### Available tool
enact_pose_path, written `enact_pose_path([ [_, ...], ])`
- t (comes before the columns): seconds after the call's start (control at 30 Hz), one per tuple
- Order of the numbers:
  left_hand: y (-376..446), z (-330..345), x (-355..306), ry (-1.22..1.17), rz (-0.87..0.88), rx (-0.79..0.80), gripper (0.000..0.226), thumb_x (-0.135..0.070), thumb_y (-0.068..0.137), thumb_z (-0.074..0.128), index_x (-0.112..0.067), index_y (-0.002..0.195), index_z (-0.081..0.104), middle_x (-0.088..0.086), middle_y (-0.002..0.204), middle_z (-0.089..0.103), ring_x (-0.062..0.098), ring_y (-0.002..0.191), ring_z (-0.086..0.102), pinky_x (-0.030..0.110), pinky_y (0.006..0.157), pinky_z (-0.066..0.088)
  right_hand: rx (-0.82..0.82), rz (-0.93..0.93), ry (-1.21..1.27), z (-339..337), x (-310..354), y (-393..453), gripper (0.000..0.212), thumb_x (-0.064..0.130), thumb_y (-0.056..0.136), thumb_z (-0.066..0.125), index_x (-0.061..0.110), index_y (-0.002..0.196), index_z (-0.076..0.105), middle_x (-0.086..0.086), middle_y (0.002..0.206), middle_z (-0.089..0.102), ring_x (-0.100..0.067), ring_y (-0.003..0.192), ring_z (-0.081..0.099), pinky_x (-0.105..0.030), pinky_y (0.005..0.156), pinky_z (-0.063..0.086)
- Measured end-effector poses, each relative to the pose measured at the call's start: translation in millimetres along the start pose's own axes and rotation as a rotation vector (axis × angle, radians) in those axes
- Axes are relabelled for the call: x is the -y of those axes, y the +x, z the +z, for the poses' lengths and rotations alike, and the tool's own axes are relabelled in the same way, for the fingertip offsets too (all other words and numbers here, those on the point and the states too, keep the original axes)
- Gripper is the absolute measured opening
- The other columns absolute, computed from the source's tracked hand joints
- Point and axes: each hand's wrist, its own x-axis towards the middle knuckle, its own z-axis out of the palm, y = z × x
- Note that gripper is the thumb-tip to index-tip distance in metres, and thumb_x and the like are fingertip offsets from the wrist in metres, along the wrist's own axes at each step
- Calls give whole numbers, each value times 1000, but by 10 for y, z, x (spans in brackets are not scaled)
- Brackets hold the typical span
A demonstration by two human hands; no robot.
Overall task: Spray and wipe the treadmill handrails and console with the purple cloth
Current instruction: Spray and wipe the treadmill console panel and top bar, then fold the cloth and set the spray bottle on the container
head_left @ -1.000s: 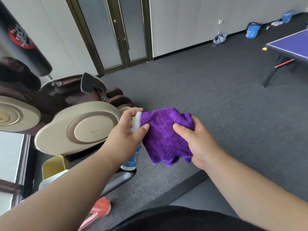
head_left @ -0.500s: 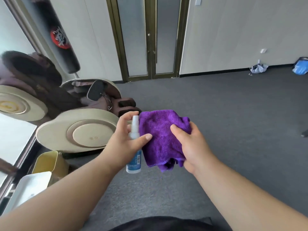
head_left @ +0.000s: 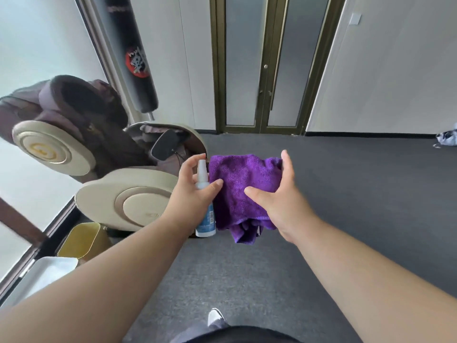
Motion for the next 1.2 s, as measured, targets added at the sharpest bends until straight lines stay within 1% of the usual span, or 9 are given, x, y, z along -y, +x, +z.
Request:
enact_pose_path([
  [0.1,566,4,474,-44,39,1,54,-29,77,76,-52,118,52,-6,94,73,23,88,74,44,78,61,-4,-162,-122,124,-286,602,111,39,75,84,70,139,-2,25,142,36,2,118,52,-21,95,43],
  [0.2,1152,-117,1050,-11,111,-16,53,-30,78,76,-53,119,51,-8,93,73,20,85,74,35,73,60,38,-301,-103,415,-801,1271,97,33,82,80,68,141,12,31,137,45,9,115,55,-22,99,48],
  [0.33,1687,-446,1553,47,118,-37,54,-23,81,74,-50,121,50,2,97,74,25,88,74,37,75,60,175,-329,-89,912,-1312,1994,80,29,85,77,65,139,29,50,127,41,16,115,51,-22,103,43],
  [0.43,1851,-770,1631,86,98,-112,54,-22,83,73,-47,124,50,-1,95,74,18,84,73,27,71,58,283,-325,-106,1238,-1329,2346,74,28,85,76,68,133,36,40,133,48,11,120,51,-27,108,42],
  [0.73,2459,-1338,2059,112,-54,-417,60,-40,70,76,-48,124,50,10,108,71,28,96,72,50,86,58,590,-270,-181,2233,-1525,3470,56,33,88,73,68,124,47,23,131,56,9,115,54,-23,104,46],
  [0.9,2743,-1547,2508,149,-134,-619,53,-32,78,75,-57,118,49,-10,97,72,14,88,73,32,77,59,863,-237,-154,2875,-1887,4102,54,29,92,68,66,126,50,13,136,56,2,119,55,-31,107,45],
  [1.03,2818,-1687,2662,115,-167,-817,55,-5,88,70,-46,120,50,-1,98,73,14,85,73,20,72,55,1052,-154,-36,3405,-2019,4390,47,22,95,65,62,120,58,11,134,56,-8,121,58,-38,103,49],
  [1.13,2731,-1837,2659,142,-219,-960,55,-13,86,70,-49,120,48,1,112,70,18,100,70,34,86,57,1243,-61,19,3839,-2053,4391,44,13,98,60,51,118,65,2,133,58,-15,121,59,-43,103,49],
  [1.2,2610,-1973,2642,195,-239,-1072,54,-22,82,70,-55,118,46,-1,123,65,16,109,67,42,96,53,1365,-46,36,4128,-2034,4312,42,11,98,59,48,116,68,6,131,62,-14,120,60,-43,102,50],
])
